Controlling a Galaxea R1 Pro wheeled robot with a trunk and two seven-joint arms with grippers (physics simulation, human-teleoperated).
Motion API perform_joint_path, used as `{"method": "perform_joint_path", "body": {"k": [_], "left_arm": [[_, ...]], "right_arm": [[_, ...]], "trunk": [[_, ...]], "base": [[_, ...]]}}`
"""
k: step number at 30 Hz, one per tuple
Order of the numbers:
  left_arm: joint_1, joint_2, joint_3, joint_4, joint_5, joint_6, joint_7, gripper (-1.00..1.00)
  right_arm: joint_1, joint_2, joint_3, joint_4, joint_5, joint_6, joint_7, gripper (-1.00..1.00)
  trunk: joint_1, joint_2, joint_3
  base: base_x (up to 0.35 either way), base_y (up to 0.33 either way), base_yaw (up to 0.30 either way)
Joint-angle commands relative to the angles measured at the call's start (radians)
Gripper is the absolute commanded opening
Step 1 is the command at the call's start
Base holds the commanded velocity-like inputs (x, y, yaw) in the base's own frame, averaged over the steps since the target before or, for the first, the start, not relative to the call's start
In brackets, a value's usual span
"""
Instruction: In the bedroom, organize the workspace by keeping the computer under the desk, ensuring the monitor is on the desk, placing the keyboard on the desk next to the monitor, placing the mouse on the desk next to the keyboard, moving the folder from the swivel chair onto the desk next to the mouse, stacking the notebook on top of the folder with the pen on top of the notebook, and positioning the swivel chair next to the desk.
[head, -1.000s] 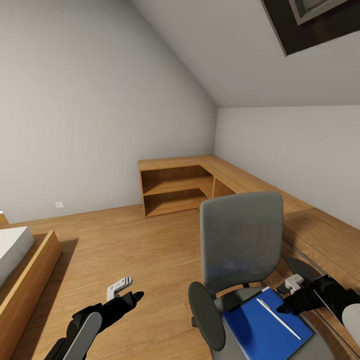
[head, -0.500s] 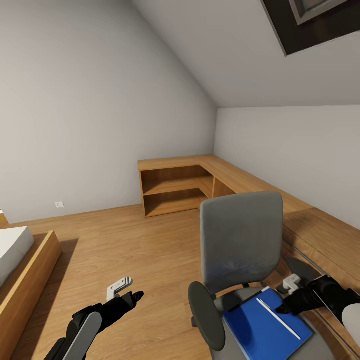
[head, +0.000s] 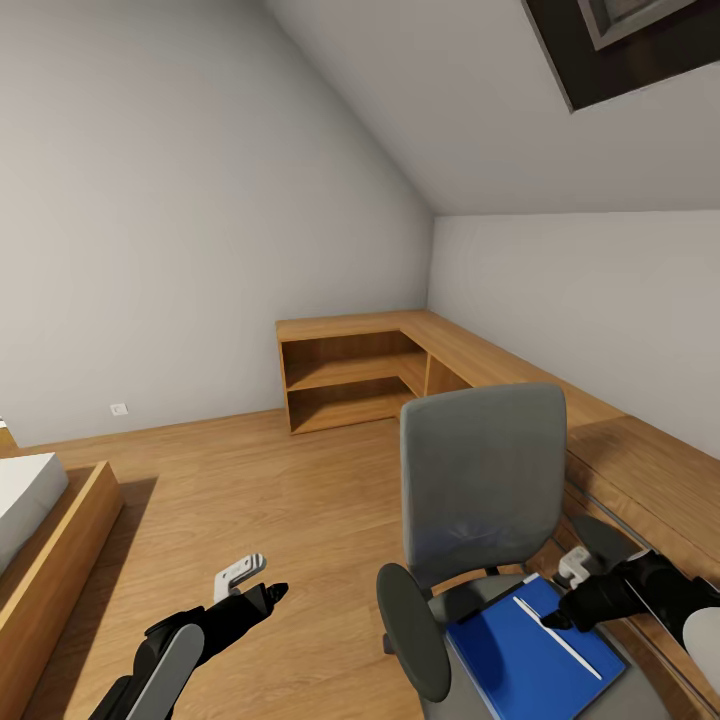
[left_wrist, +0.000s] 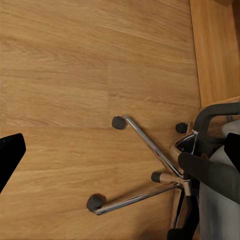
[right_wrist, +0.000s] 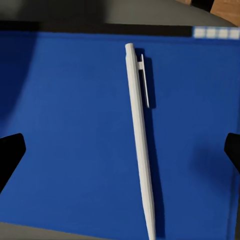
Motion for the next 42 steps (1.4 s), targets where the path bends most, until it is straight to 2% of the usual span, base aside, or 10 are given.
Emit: {"method": "perform_joint_path", "body": {"k": [1, 16, 38, 42], "left_arm": [[-0.001, 0.001, -0.002, -0.001, 0.01, 0.001, 0.01, 1.0], [0.0, -0.001, -0.002, -0.001, 0.009, 0.001, 0.012, 1.0], [-0.001, -0.001, -0.001, -0.001, 0.006, 0.001, 0.014, 1.0], [-0.001, -0.001, -0.002, -0.001, 0.006, 0.001, 0.012, 1.0]], "right_arm": [[0.0, -0.001, 0.007, -0.002, -0.004, -0.002, 0.003, 1.0], [0.0, 0.0, 0.007, -0.001, -0.002, -0.028, 0.005, 1.0], [0.0, -0.001, 0.007, -0.001, 0.0, -0.026, 0.005, 1.0], [0.0, -0.001, 0.007, -0.001, 0.001, -0.025, 0.005, 1.0]], "trunk": [[0.0, -0.001, -0.001], [0.0, -0.001, -0.001], [0.084, -0.155, -0.07], [0.084, -0.155, -0.07]], "base": [[0.0, 0.0, 0.0], [0.0, 0.0, 0.0], [0.0, 0.0, 0.0], [0.0, 0.0, 0.0]]}}
